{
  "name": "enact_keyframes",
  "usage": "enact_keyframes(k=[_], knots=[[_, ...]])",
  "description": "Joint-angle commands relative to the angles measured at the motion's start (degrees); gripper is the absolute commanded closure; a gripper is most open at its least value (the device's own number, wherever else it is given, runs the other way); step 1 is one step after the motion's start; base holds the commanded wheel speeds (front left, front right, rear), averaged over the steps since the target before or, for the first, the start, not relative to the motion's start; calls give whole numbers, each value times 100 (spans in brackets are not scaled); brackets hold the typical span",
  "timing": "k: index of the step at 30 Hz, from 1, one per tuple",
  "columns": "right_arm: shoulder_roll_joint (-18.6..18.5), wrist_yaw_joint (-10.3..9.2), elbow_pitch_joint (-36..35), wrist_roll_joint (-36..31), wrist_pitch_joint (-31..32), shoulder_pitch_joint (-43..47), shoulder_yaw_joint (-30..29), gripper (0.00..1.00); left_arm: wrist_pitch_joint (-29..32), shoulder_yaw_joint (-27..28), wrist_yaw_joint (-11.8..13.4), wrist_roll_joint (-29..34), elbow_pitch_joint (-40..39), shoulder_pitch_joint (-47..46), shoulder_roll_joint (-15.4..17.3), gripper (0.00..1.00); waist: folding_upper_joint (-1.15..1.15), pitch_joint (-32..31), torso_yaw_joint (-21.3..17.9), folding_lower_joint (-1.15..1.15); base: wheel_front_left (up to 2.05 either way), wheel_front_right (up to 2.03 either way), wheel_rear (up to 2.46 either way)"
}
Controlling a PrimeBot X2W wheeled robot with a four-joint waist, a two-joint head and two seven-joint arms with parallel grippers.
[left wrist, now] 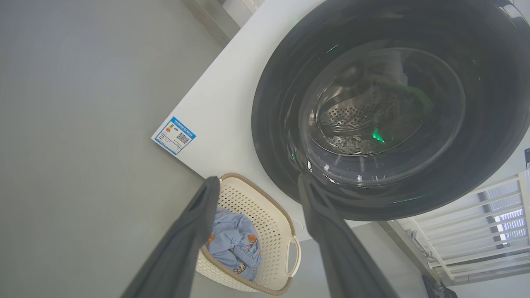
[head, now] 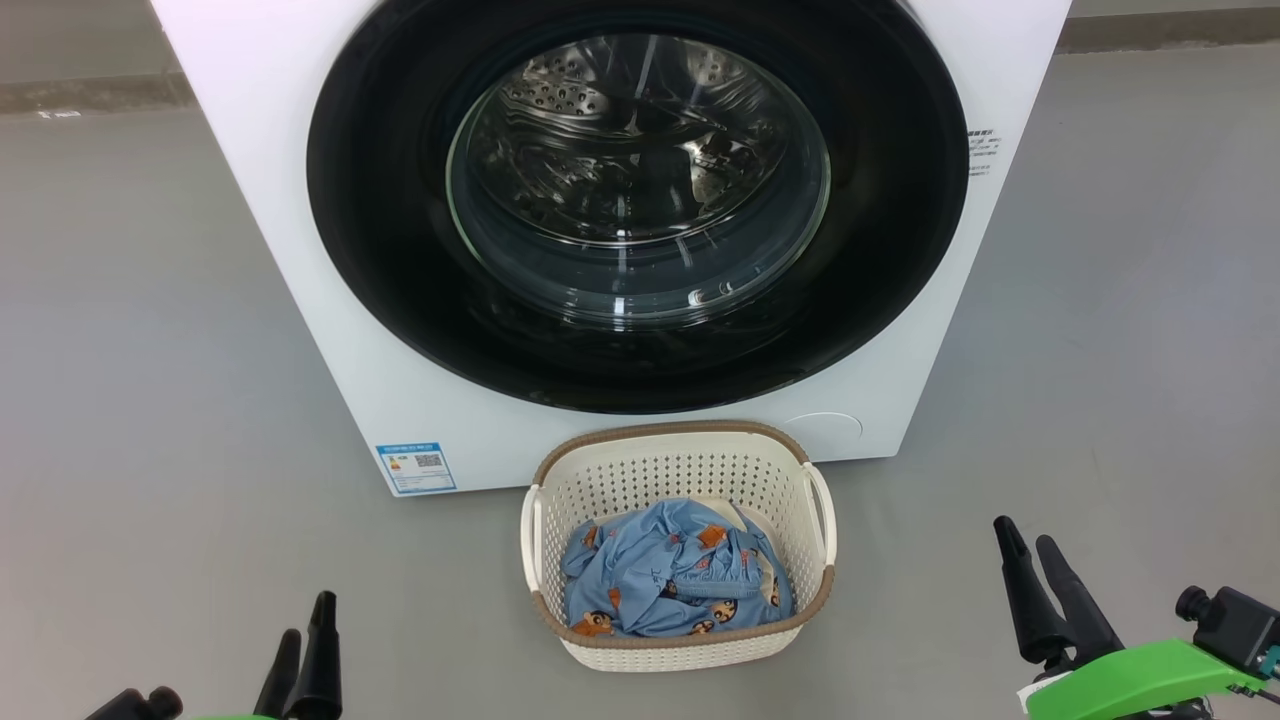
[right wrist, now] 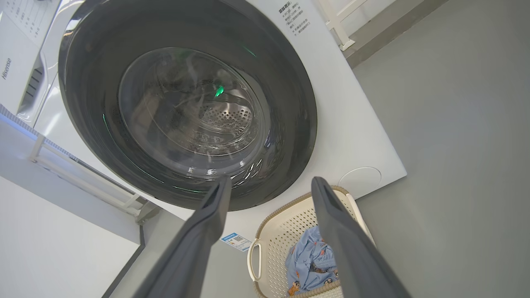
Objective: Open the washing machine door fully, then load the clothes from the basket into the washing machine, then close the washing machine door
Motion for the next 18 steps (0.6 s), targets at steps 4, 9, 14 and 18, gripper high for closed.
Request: enact_keyframes(k=[4,9,14,18], knots=[[-138,5,-143,-408,-117,-193,114,0,-119,90,-9,373,-198,-123,108,0,0,0,5,0,0,0,0],[-172,5,-117,-746,-200,-182,179,0,-203,86,-10,714,-238,-116,116,0,0,11,12,0,0,0,0],[-205,6,-123,-1100,-284,-188,234,0,-288,104,-11,1051,-288,-111,123,0,0,23,5,0,0,0,0],[-230,6,-136,-1378,-351,-195,276,0,-355,117,-11,1318,-319,-106,129,0,0,23,-6,0,0,0,0]])
